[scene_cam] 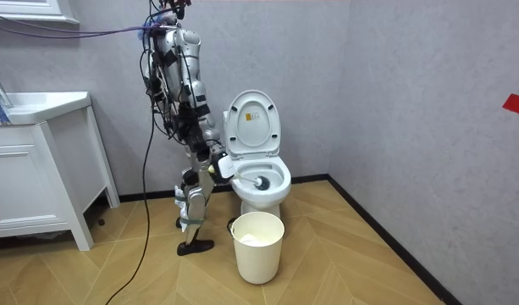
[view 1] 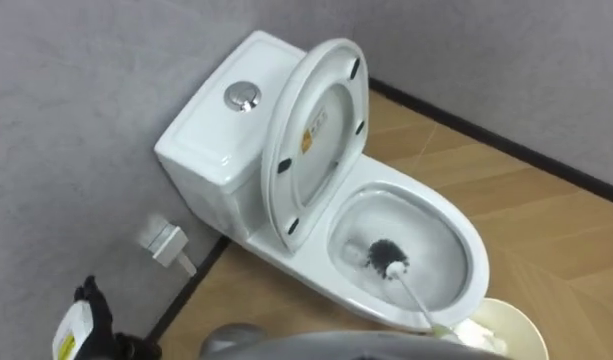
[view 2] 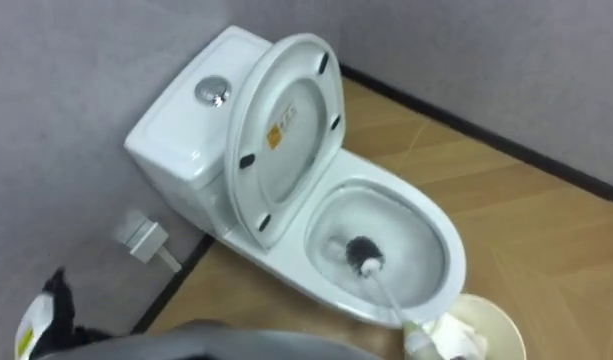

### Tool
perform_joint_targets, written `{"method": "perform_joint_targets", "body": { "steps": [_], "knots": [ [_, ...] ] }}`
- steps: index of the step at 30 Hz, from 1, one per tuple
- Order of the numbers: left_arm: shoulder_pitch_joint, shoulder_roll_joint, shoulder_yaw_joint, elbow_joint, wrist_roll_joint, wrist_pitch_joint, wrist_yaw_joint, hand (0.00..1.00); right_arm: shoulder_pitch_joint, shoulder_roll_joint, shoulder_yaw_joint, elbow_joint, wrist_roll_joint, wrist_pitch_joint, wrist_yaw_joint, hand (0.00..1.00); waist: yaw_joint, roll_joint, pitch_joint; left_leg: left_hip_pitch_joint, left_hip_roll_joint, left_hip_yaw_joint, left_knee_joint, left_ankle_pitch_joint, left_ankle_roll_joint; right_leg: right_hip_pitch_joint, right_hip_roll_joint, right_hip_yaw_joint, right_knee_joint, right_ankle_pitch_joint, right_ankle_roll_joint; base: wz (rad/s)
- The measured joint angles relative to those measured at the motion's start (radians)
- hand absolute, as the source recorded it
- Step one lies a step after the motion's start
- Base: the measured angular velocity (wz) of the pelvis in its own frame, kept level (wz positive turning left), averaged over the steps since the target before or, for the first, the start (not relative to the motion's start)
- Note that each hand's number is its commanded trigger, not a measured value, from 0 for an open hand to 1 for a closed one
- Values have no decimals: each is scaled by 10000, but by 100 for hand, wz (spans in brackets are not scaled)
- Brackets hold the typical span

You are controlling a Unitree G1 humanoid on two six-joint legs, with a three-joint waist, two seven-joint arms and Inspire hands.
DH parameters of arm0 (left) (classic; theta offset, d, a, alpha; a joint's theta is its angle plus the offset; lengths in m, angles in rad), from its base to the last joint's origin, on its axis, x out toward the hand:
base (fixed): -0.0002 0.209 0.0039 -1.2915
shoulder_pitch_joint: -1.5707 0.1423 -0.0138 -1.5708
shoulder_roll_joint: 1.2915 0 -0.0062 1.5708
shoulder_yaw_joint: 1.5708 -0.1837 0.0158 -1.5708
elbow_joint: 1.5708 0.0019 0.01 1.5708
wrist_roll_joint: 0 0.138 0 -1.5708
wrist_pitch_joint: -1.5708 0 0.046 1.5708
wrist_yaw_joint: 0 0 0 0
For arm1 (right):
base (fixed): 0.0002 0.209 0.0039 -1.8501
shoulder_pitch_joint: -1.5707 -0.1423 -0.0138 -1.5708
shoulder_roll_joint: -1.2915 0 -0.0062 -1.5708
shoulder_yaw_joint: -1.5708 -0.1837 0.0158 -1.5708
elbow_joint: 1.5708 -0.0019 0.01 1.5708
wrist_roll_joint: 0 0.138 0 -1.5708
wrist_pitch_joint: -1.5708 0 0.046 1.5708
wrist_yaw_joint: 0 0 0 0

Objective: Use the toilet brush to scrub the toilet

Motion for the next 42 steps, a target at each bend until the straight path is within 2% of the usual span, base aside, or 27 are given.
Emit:
{"method": "perform_joint_targets", "body": {
  "steps": [2, 6, 8, 11, 17, 21, 23, 28, 31, 42],
  "knots": [
    [-167, -164, 356, 395, -185, 23, -254, 0, 191, -2, -777, 6, 688, -150, -499, 100, -357, 82, 9, 80, 18, 150, -29, -94, 27, -9, 44, 292, -1, 9, 16, -15],
    [-828, -172, 745, 1407, -200, 15, -631, 0, 331, 39, -957, -4, 845, -567, -708, 100, -641, 306, -9, 328, 157, 568, -86, -340, 21, -33, 169, 844, 20, 28, 45, -37],
    [-1014, -178, 1075, 1794, -161, 15, -842, 0, 403, 95, -1157, -6, 815, -781, -768, 100, -808, 424, -112, 614, 174, 898, -312, -371, 48, -26, 174, 1206, 43, 52, 77, -47],
    [-1231, -168, 1430, 2073, -172, 11, -927, 0, 514, 202, -1156, -6, 805, -930, -906, 100, -1008, 528, -130, 849, 166, 1247, -443, -392, 82, -25, 171, 1568, 40, 79, 124, -39],
    [-1804, -194, 1446, 2229, -163, 75, -1206, 0, 540, 491, -1150, -13, 557, -1132, -1177, 100, -1273, 488, -156, 1037, 129, 1549, -439, -437, 123, -22, 142, 1985, 40, 116, 183, -22],
    [-1972, -216, 1419, 2226, -128, 83, -1461, 0, 659, 682, -1150, -41, 262, -1145, -1406, 100, -1464, 464, -158, 1095, 128, 1603, -440, -438, 123, -9, 149, 2099, 45, 119, 183, -10],
    [-2083, -285, 1402, 2211, 258, 142, -1496, 0, 755, 721, -1158, -72, 58, -1147, -1522, 100, -1666, 471, -155, 1113, 132, 1768, -440, -439, 123, -24, 150, 2237, 39, 119, 183, -8],
    [-2097, -281, 1119, 2260, 340, 300, -1689, 0, 821, 723, -1150, -85, -177, -1045, -1623, 100, -1695, 462, -154, 1251, 123, 1833, -442, -440, 124, -32, 171, 2592, 45, 132, 206, -19],
    [-2121, -289, 627, 2273, 343, 434, -1699, 0, 749, 772, -1143, -94, -158, -1043, -1709, 100, -1780, 454, -156, 1253, 113, 1838, -448, -467, 163, -39, 171, 2607, 37, 152, 238, -3],
    [-2149, -294, 634, 2278, 338, 415, -1782, 0, 632, 779, -1150, -118, -88, -1150, -2017, 100, -1850, 431, -159, 1255, 113, 1836, -596, -469, 166, -106, 177, 2553, 33, 193, 260, 0]
  ]
}}
